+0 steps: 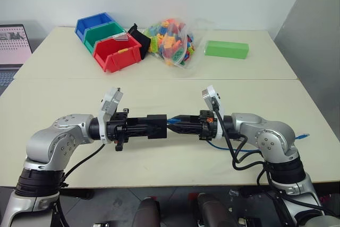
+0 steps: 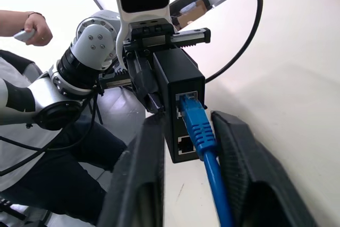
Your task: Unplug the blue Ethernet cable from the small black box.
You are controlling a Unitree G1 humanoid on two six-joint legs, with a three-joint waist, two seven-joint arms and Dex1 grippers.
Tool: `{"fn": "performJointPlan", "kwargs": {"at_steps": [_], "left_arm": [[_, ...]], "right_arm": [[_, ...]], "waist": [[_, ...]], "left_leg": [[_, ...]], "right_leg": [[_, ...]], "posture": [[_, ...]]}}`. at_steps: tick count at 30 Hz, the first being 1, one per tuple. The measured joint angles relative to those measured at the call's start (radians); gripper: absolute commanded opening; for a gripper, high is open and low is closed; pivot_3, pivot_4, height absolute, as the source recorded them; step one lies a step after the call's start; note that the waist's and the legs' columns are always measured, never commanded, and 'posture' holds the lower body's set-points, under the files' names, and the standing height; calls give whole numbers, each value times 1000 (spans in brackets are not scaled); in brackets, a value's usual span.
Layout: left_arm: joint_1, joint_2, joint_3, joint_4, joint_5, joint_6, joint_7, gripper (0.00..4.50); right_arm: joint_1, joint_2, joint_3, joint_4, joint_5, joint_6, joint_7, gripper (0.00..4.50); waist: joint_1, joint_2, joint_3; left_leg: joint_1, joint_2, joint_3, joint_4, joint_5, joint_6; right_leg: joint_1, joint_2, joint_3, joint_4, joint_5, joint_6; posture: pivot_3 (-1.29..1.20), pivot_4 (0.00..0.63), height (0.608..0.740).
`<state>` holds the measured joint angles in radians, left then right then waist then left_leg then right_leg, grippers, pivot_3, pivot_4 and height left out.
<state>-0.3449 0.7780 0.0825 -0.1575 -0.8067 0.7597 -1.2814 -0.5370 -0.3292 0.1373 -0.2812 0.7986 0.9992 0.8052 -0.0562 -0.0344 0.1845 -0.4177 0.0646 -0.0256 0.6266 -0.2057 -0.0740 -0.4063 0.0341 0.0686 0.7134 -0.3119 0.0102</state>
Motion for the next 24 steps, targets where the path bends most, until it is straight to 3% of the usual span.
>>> {"fn": "performJointPlan", "kwargs": {"at_steps": [4, 24], "left_arm": [[7, 0, 0, -3, -4, 0, -2, 784], [12, -3, -5, -20, -24, 11, -12, 784]], "right_arm": [[0, -4, -2, 1, 12, 16, 2, 15], [-10, -55, -1, -3, 69, 39, 27, 20]], "waist": [[0, 0, 0], [0, 0, 0]], "left_leg": [[0, 0, 0, 0, 0, 0], [0, 0, 0, 0, 0, 0]], "right_leg": [[0, 0, 0, 0, 0, 0], [0, 0, 0, 0, 0, 0]], "posture": [[0, 150, 740], [0, 150, 740]]}}
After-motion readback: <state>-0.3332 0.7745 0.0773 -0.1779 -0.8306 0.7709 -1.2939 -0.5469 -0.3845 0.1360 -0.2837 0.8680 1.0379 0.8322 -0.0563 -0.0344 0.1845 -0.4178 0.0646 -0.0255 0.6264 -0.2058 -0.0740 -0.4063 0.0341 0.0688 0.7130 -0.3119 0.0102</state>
